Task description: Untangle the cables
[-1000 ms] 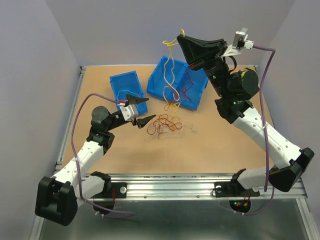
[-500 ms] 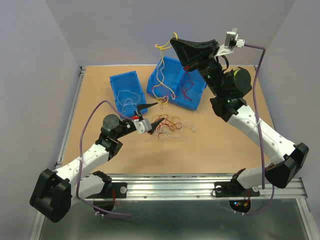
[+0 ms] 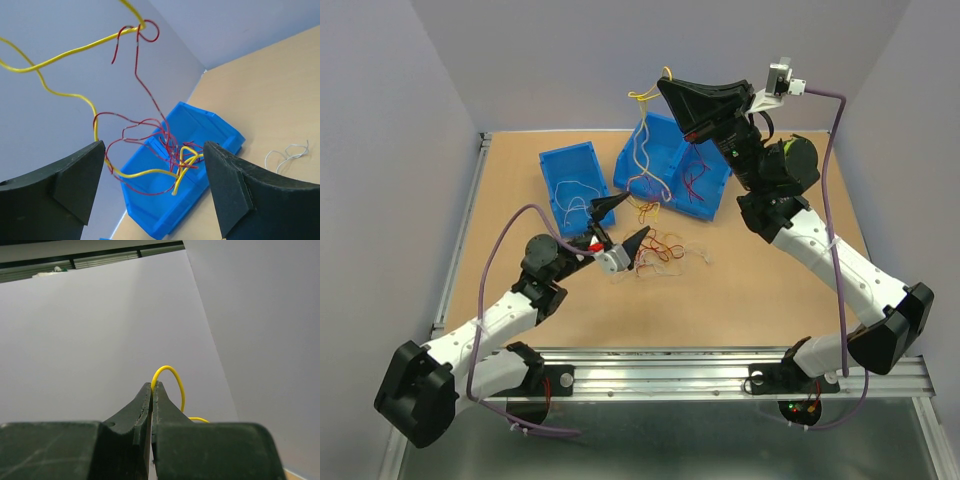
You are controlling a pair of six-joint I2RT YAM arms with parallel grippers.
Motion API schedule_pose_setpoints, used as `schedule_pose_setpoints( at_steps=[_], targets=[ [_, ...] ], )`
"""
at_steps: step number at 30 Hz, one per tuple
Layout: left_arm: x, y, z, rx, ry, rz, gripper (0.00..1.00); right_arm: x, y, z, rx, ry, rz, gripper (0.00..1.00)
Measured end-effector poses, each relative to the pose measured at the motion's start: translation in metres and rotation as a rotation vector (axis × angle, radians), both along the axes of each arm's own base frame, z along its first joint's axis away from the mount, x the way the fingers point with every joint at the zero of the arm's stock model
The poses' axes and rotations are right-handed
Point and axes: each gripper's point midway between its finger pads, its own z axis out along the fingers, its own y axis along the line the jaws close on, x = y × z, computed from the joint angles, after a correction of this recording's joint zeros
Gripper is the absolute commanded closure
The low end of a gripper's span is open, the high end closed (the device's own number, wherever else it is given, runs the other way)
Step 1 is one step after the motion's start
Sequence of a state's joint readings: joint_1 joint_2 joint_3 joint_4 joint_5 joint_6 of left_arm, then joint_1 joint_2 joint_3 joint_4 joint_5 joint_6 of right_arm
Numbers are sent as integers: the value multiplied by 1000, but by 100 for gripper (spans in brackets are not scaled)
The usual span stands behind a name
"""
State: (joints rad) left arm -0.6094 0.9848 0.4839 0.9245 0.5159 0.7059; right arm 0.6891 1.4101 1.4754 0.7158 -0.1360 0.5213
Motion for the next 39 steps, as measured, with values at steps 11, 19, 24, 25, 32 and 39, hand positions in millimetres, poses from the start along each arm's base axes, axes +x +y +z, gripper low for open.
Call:
schedule_pose_setpoints(
  at_steps=[11,19,24,25,32,39],
  targets=[
    [14,-31,0,88,-36,-3,22,-1,0,1,3,0,10,99],
    [54,-37,-6,117,-6,129,100,-2,0,1,3,-1,12,99],
    [59,-36,-25,145,24,146,100,-1,-6,4,12,-7,-24,99],
    [52,-37,-33,156,28,115,100,1,-9,6,18,-9,-48,99],
    [0,-47,-78,241,61,-98,100,18,-24,9,34,-4,-188,99],
    [-35,-56,-122,352,112,-212,100,38,-30,38,61,-37,-306,99]
  ],
)
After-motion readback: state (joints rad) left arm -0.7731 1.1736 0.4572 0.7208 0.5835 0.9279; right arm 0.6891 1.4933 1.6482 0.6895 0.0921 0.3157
